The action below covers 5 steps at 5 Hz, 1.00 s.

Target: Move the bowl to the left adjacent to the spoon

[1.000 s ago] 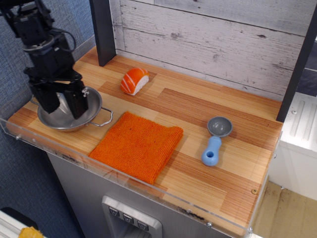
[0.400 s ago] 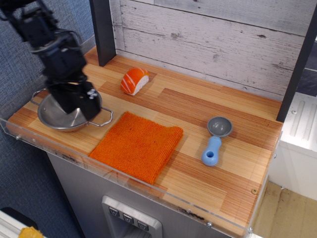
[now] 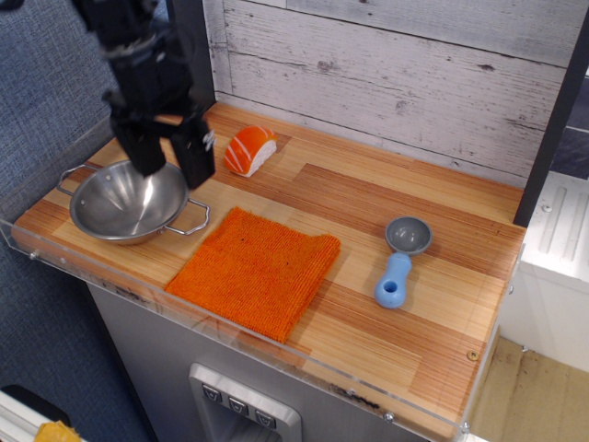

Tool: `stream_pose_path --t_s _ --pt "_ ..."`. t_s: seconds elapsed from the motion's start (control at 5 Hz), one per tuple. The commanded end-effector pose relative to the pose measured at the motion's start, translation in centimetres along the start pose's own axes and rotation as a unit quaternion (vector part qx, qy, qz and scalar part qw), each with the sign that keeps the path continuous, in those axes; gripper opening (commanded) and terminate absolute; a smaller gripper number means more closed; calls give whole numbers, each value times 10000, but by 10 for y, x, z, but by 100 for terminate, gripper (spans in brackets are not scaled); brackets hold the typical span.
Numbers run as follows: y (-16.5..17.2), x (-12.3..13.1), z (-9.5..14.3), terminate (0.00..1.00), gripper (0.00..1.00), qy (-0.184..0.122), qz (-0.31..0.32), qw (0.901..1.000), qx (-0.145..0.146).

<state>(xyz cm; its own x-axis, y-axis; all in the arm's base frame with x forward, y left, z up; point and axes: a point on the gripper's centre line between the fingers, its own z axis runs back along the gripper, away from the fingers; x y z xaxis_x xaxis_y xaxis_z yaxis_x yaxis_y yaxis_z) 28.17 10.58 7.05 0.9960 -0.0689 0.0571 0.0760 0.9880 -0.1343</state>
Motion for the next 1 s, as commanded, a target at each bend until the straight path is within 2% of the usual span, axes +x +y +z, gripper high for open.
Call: stream_pose_path --t_s 0.0,0.2,0.4,0.8 --pt "0 11 10 0 100 460 901 9912 851" --pt "-10 0 -8 0 100 920 1216 9816 1148" --pt "-17 -7 -16 0 100 1003 1419 9768 1250" --pt "-5 -17 -18 0 100 750 1854 9722 1215"
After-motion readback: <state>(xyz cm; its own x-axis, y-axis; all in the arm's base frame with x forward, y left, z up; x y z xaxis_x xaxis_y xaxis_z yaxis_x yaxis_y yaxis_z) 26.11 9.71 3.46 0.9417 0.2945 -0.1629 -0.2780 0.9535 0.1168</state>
